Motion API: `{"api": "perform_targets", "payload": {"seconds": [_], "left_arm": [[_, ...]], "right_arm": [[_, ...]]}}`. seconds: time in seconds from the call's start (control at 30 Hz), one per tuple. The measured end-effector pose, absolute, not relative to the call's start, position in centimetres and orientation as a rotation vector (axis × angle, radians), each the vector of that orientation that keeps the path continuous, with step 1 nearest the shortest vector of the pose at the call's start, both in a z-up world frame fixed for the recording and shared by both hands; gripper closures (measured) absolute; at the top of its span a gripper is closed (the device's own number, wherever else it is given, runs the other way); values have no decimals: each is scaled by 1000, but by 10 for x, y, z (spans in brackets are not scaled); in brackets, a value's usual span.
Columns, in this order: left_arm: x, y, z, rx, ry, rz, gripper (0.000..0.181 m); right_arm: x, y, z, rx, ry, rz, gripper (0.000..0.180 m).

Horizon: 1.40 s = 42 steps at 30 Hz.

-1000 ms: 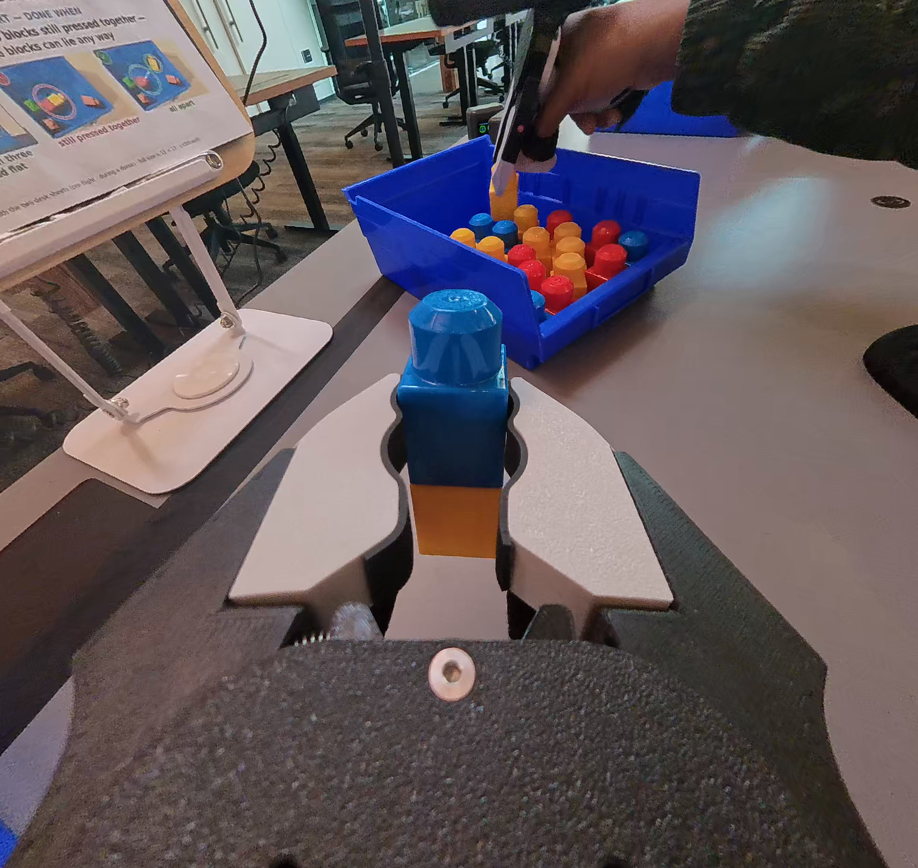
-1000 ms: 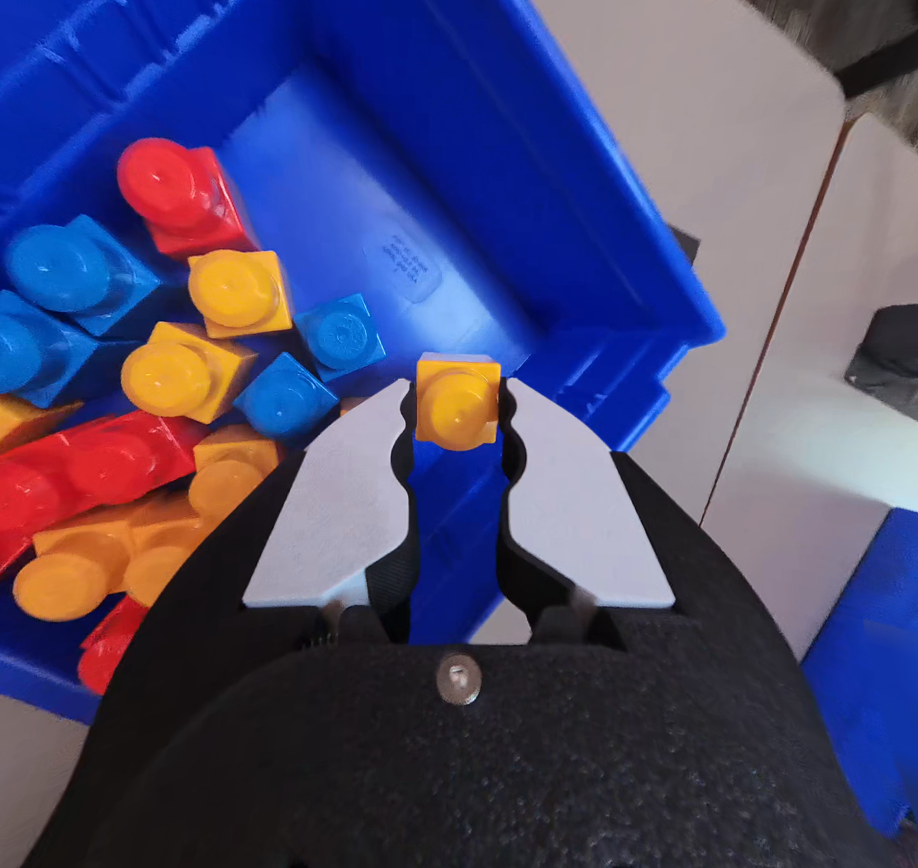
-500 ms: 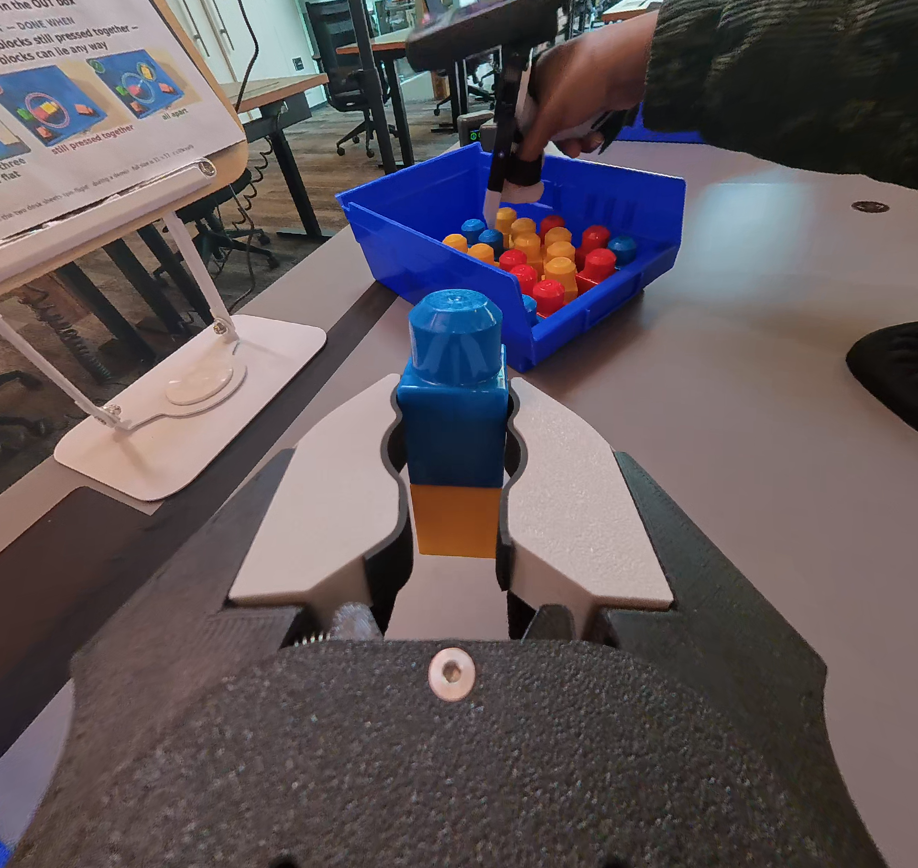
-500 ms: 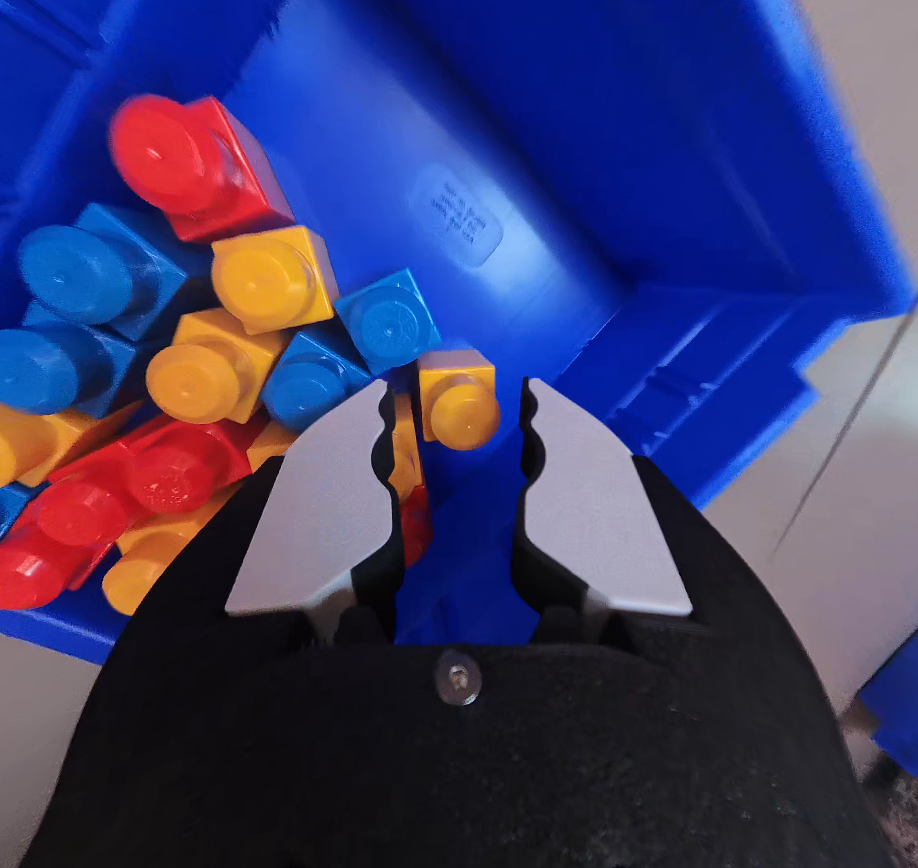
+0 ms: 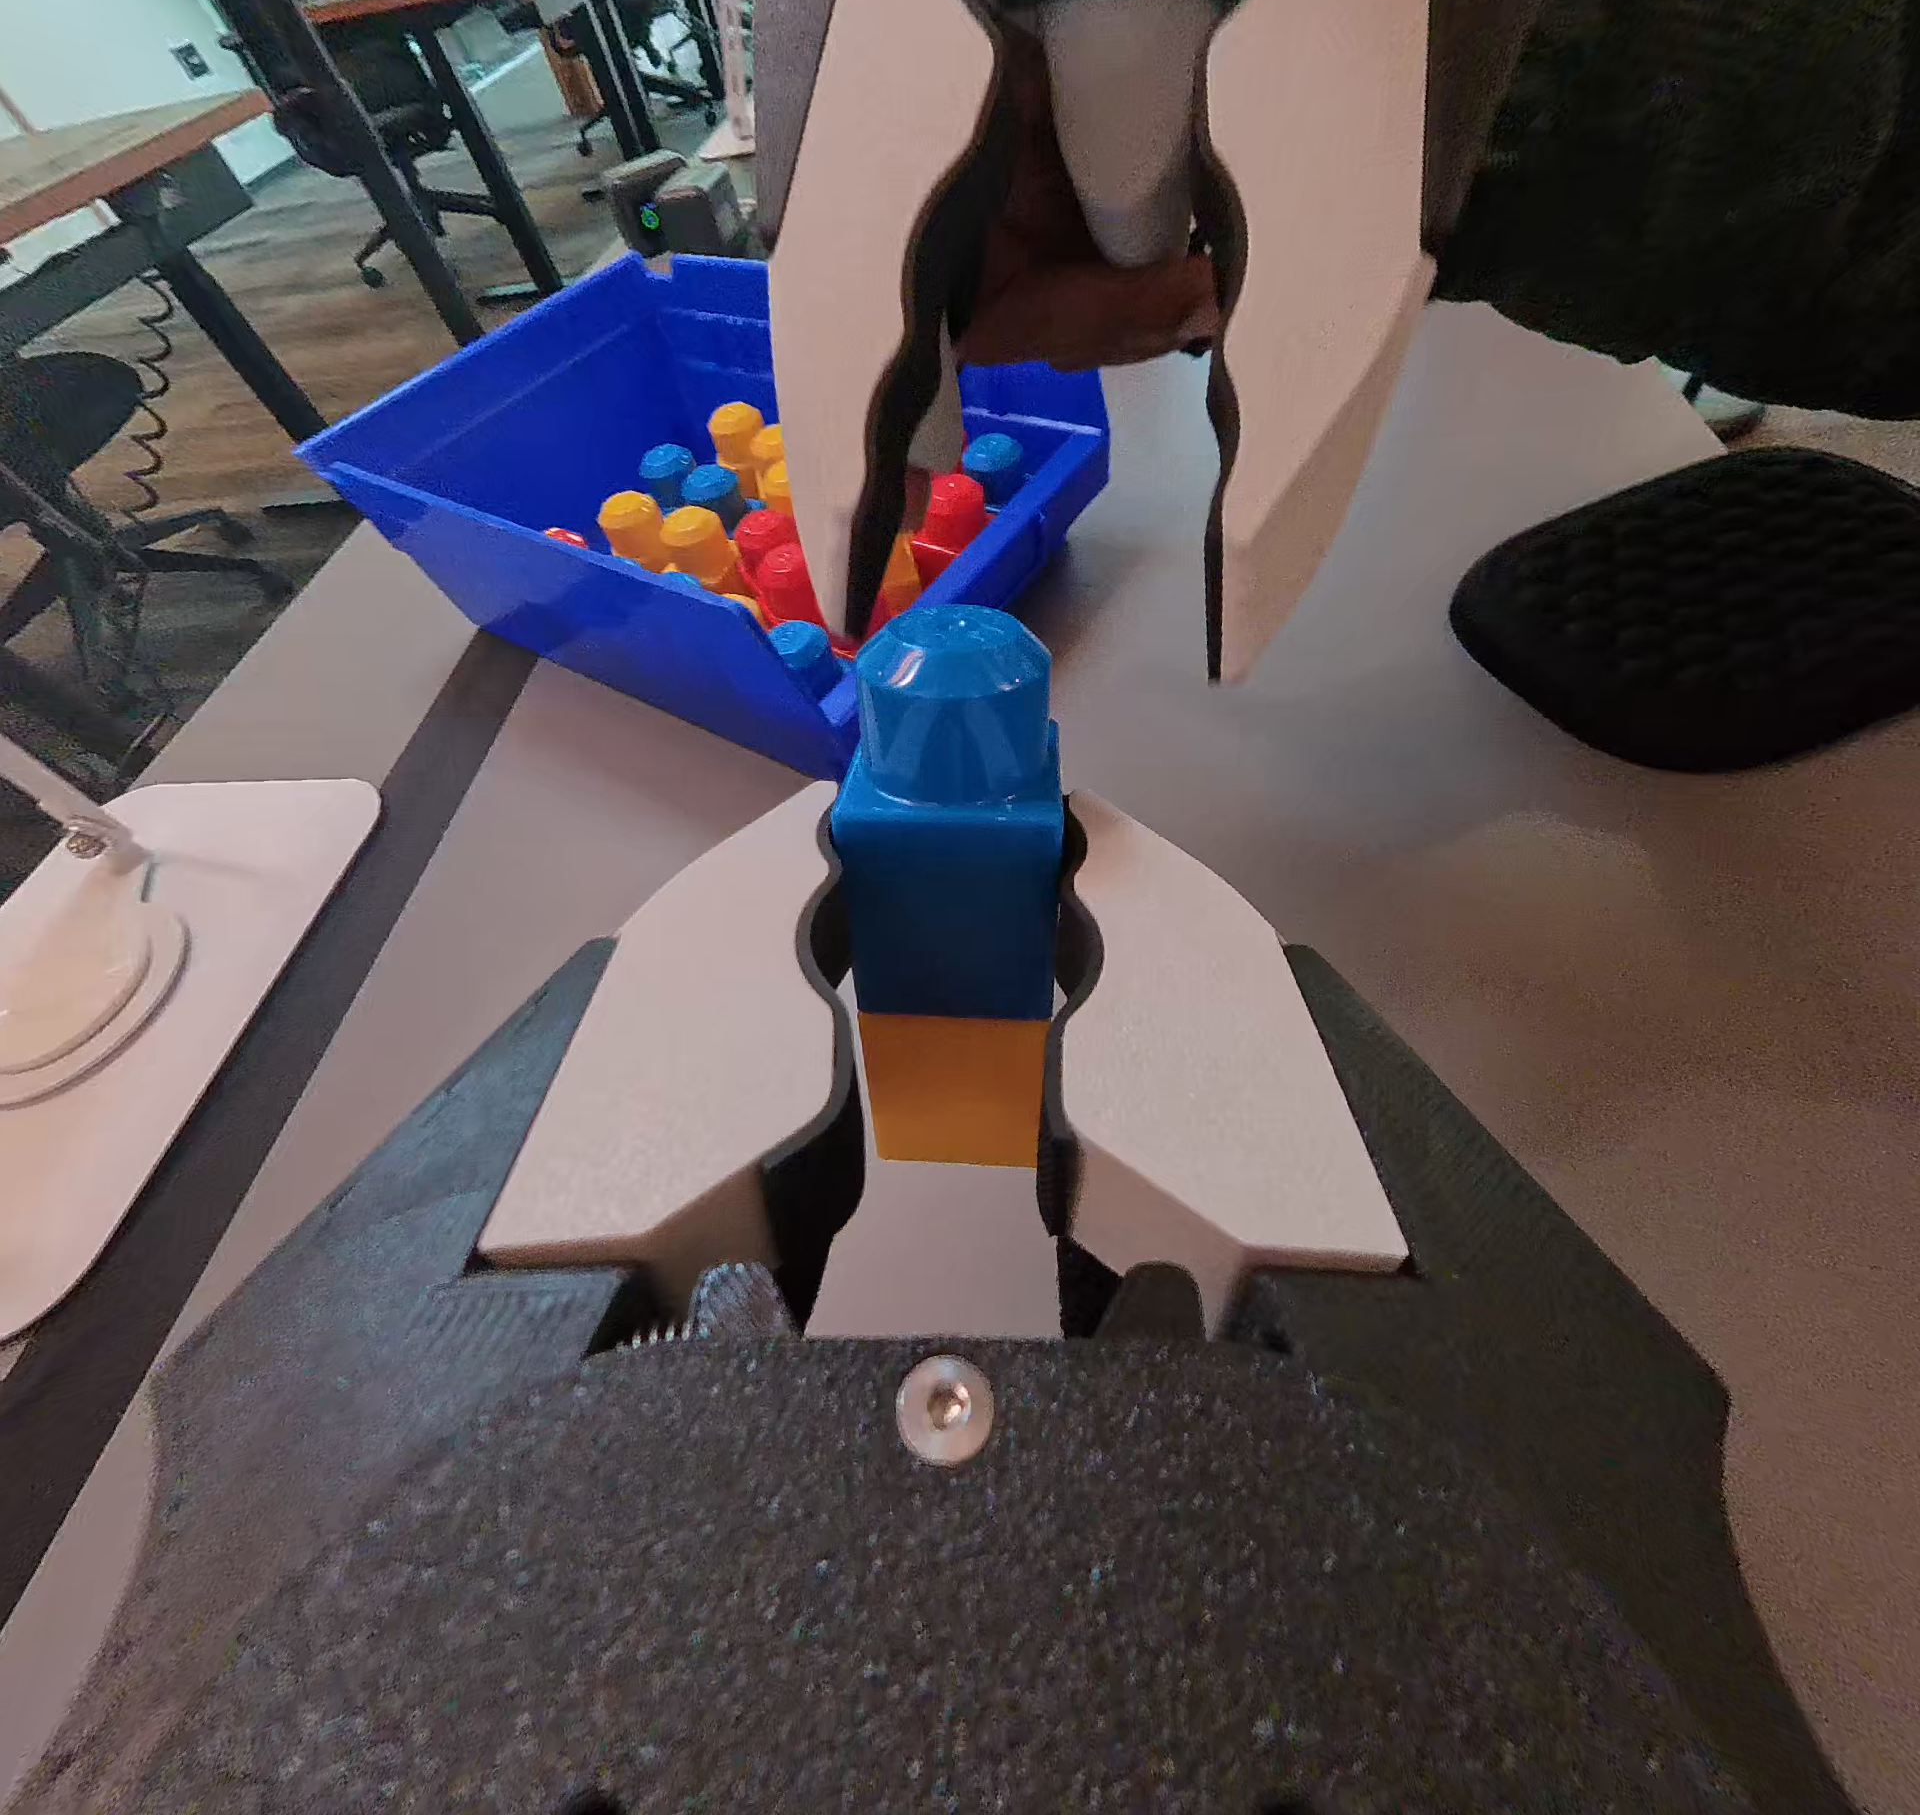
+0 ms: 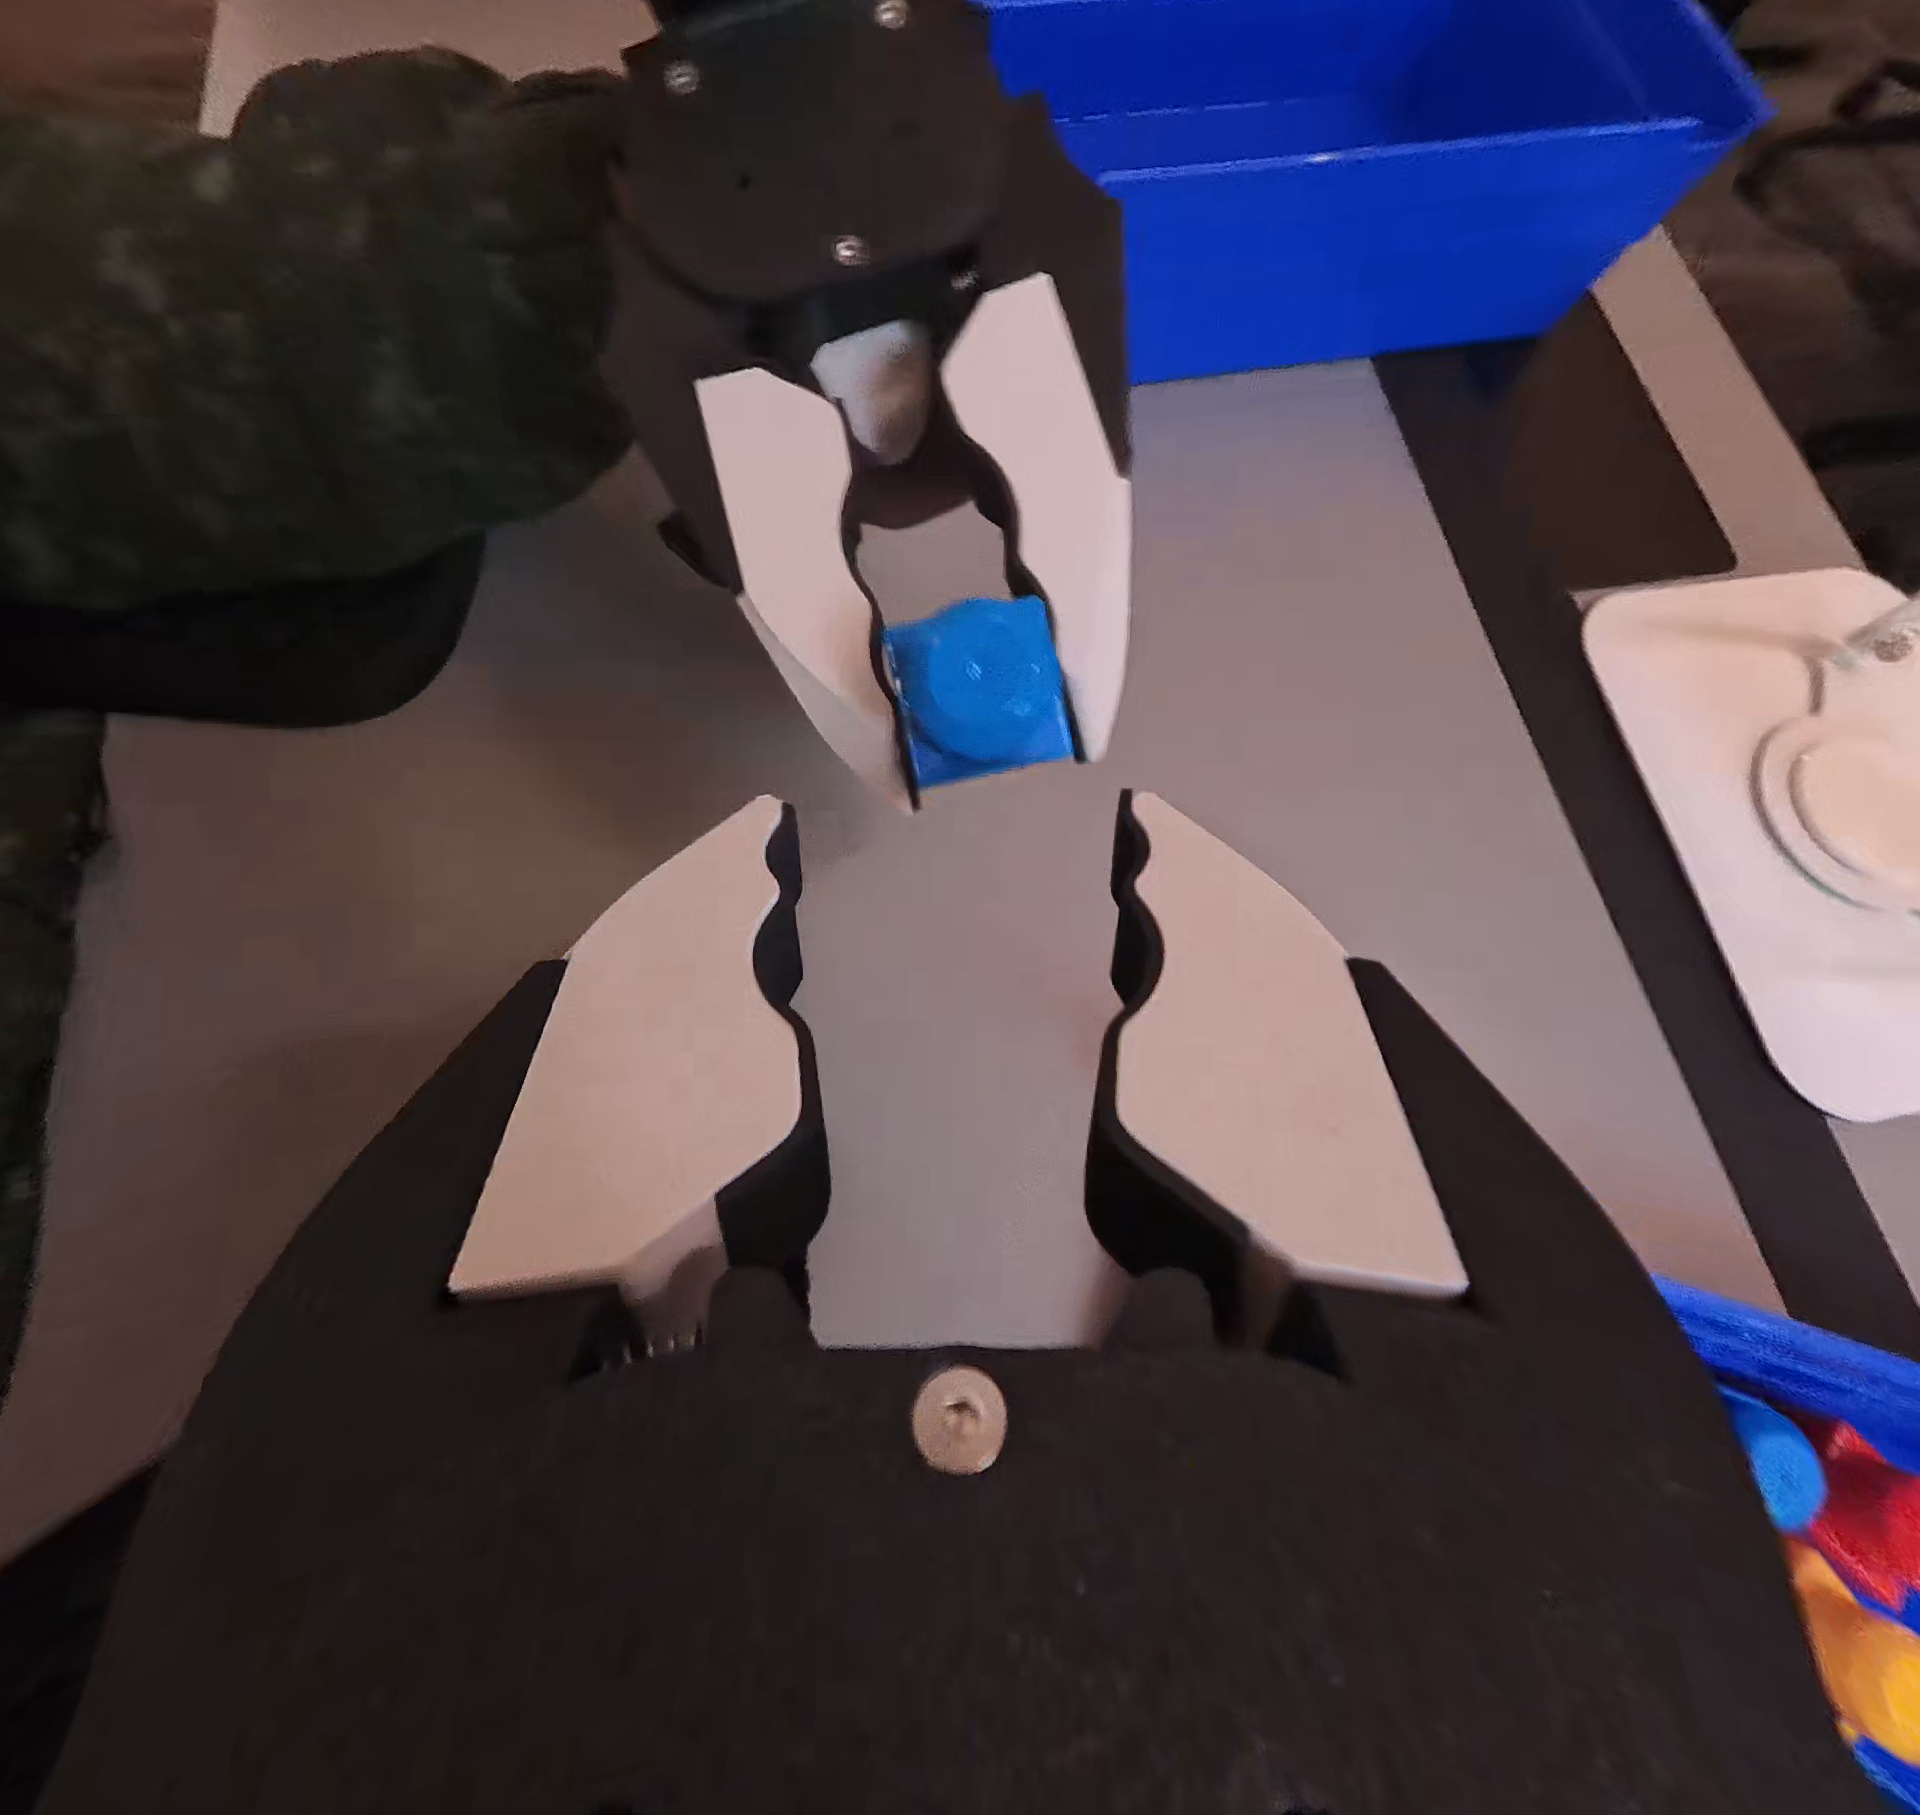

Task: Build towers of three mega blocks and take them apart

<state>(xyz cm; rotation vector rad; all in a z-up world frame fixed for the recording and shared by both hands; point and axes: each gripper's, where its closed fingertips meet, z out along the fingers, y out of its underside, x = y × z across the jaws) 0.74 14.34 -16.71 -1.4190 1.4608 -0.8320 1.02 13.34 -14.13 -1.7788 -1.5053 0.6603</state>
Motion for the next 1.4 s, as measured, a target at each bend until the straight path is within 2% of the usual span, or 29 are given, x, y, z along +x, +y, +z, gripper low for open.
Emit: {"api": "perform_targets", "payload": {"seconds": [0.23, 0.33, 0.47, 0.53, 0.57, 0.63, 0.7, 0.93, 1.0, 1.07, 1.2, 1.3, 1.4], "left_arm": [[13, 129, -186, -1456, 1620, -758, 145], [14, 128, -190, -1469, 1635, -771, 145], [14, 127, -187, -1436, 1625, -780, 145], [10, 131, -190, -1469, 1618, -755, 126], [8, 133, -191, -1490, 1612, -745, 122], [9, 136, -191, -1483, 1597, -742, 128], [11, 133, -194, -1470, 1617, -752, 146], [-2, 126, -186, -1475, 1611, -865, 146], [-18, 137, -208, -1589, 1671, -737, 146], [-22, 144, -204, -1599, 1564, -850, 147], [-30, 165, -183, -1566, 1362, -912, 147], [-35, 176, -178, -1559, 1300, -862, 147], [-33, 177, -179, -1555, 1299, -844, 147]], "right_arm": [[-8, 126, -156, -1750, -1489, 709, 135], [-7, 126, -156, -1762, -1501, 720, 150], [-4, 124, -157, -1748, -1528, 689, 151], [-1, 126, -150, -1741, -1500, 700, 151], [2, 127, -147, -1742, -1484, 708, 151], [7, 128, -141, -1737, -1461, 733, 151], [10, 127, -136, -1728, -1443, 752, 151], [28, 122, -149, -1797, -1561, 700, 151], [35, 126, -134, -1777, -1540, 714, 152], [50, 140, -103, -1743, -1437, 741, 152], [115, 216, -64, -1817, -1169, 375, 151], [184, 278, -71, -2000, -980, -20, 151], [231, 316, -99, -2197, -830, -172, 151]]}}
